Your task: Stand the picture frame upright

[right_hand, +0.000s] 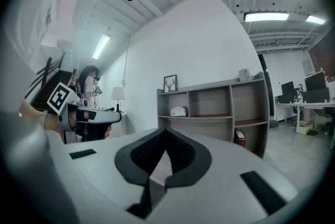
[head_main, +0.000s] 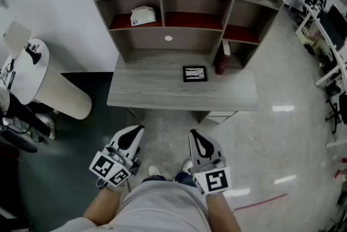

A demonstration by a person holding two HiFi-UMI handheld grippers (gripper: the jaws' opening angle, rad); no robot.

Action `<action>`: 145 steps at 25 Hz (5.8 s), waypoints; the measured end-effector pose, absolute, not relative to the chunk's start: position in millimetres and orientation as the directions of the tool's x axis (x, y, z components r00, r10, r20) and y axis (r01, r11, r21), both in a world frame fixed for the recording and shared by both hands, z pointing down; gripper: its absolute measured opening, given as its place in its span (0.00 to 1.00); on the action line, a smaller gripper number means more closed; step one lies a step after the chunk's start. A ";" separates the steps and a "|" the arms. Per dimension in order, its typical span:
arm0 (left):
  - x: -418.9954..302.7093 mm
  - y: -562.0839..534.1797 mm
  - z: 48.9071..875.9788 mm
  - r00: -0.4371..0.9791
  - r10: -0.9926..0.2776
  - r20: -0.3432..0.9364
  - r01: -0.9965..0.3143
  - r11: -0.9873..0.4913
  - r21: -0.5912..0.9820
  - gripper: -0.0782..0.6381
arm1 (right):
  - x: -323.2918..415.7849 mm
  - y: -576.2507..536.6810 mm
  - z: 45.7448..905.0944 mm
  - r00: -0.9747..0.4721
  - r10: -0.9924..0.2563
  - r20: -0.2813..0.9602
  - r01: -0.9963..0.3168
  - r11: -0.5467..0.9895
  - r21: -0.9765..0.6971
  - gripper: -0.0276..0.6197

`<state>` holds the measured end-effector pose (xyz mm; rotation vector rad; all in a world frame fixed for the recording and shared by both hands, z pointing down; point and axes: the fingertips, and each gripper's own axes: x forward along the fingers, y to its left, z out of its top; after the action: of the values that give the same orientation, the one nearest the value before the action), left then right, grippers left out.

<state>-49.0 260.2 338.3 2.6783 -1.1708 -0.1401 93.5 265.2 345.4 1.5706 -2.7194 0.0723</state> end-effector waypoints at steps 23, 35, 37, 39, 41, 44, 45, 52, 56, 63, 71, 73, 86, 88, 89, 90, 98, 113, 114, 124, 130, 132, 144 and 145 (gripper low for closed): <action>72.0 237.6 349.6 0.649 -0.760 0.037 -0.749 -0.630 0.204 0.13 | 203.5 233.1 358.1 -0.543 -0.839 -0.023 -0.828 0.540 -0.150 0.07; 69.2 192.0 374.7 0.648 -0.758 0.079 -0.750 -0.617 0.238 0.13 | 209.0 195.1 389.4 -0.546 -0.835 0.069 -0.834 0.533 -0.144 0.07; 65.6 180.2 377.6 0.649 -0.756 0.083 -0.749 -0.616 0.244 0.13 | 205.9 184.7 392.6 -0.543 -0.836 0.080 -0.836 0.529 -0.146 0.07; 62.4 167.5 379.0 0.652 -0.753 0.087 -0.746 -0.618 0.246 0.13 | 202.5 172.9 392.3 -0.541 -0.837 0.082 -0.838 0.528 -0.136 0.07; 58.7 153.6 380.9 0.656 -0.749 0.093 -0.744 -0.620 0.248 0.13 | 199.0 160.1 393.3 -0.538 -0.838 0.088 -0.840 0.525 -0.135 0.07; 51.6 130.3 381.7 0.656 -0.749 0.097 -0.744 -0.619 0.250 0.13 | 192.2 137.0 395.8 -0.533 -0.841 0.095 -0.843 0.518 -0.145 0.07; 49.0 122.7 381.6 0.655 -0.749 0.097 -0.745 -0.619 0.251 0.13 | 189.2 129.3 395.5 -0.533 -0.841 0.096 -0.843 0.517 -0.150 0.07; 26.3 67.7 384.5 0.650 -0.753 0.103 -0.749 -0.610 0.259 0.13 | 165.7 73.7 398.8 -0.546 -0.829 0.123 -0.836 0.529 -0.146 0.07; 10.7 38.6 382.7 0.648 -0.753 0.109 -0.750 -0.607 0.263 0.13 | 150.2 43.6 396.7 -0.545 -0.829 0.127 -0.836 0.527 -0.152 0.07; -22.9 -9.2 380.0 0.656 -0.746 0.113 -0.744 -0.614 0.262 0.13 | 117.7 -4.9 395.0 -0.534 -0.834 0.136 -0.843 0.513 -0.162 0.07; -54.3 -58.1 389.7 0.684 -0.719 0.123 -0.719 -0.635 0.282 0.13 | 88.3 -47.8 402.6 -0.496 -0.853 0.165 -0.866 0.471 -0.166 0.07; -57.7 -67.3 393.1 0.699 -0.703 0.129 -0.705 -0.649 0.287 0.13 | 85.3 -56.8 404.6 -0.476 -0.861 0.177 -0.877 0.452 -0.160 0.07; -77.2 -94.9 403.8 0.686 -0.710 0.158 -0.718 -0.627 0.302 0.13 | 109.1 -89.6 440.6 -0.391 -0.872 0.293 -0.920 0.362 -0.151 0.07; -74.4 -95.2 404.2 0.674 -0.720 0.165 -0.729 -0.614 0.302 0.13 | 117.5 -94.5 448.4 -0.391 -0.866 0.312 -0.920 0.360 -0.154 0.07; -72.7 -94.9 404.4 0.668 -0.725 0.169 -0.735 -0.607 0.303 0.13 | 121.6 -96.6 452.4 -0.394 -0.862 0.320 -0.919 0.361 -0.158 0.07; -70.6 -94.2 404.6 0.661 -0.730 0.173 -0.741 -0.599 0.304 0.13 | 125.6 -98.2 456.2 -0.398 -0.856 0.329 -0.917 0.364 -0.163 0.07; -51.7 -90.7 404.0 0.590 -0.781 0.205 -0.796 -0.520 0.308 0.13 | 156.4 -117.2 490.6 -0.442 -0.808 0.389 -0.897 0.386 -0.216 0.07; -51.9 -59.5 411.6 0.397 -0.865 0.305 -0.909 -0.327 0.257 0.13 | 213.5 -161.8 629.9 -0.406 -0.708 0.578 -0.914 0.322 -0.249 0.08; -52.7 -55.8 412.2 0.385 -0.869 0.311 -0.915 -0.314 0.254 0.13 | 217.1 -165.1 638.9 -0.397 -0.702 0.591 -0.918 0.312 -0.246 0.07; -67.1 -20.1 425.8 0.251 -0.897 0.363 -0.956 -0.172 0.237 0.13 | 233.3 -192.0 704.0 -0.343 -0.639 0.688 -0.935 0.303 -0.185 0.08; -71.7 -5.4 433.1 0.191 -0.904 0.382 -0.967 -0.107 0.232 0.13 | 243.7 -200.4 734.2 -0.306 -0.608 0.732 -0.947 0.273 -0.169 0.08; -74.4 -2.1 434.0 0.171 -0.907 0.385 -0.970 -0.086 0.228 0.13 | 243.6 -203.2 736.3 -0.293 -0.601 0.743 -0.950 0.271 -0.155 0.08; -82.8 5.4 443.3 0.105 -0.908 0.406 -0.975 -0.012 0.224 0.13 | 237.4 -205.2 766.1 -0.286 -0.534 0.795 -0.948 0.279 -0.154 0.26; -83.0 5.7 443.6 0.103 -0.908 0.406 -0.974 -0.010 0.224 0.13 | 237.9 -205.0 767.4 -0.292 -0.532 0.795 -0.948 0.270 -0.168 0.26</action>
<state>-83.0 5.7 443.6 1.9476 -1.8343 0.2011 237.9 -205.0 767.4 1.3323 -1.9300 0.8733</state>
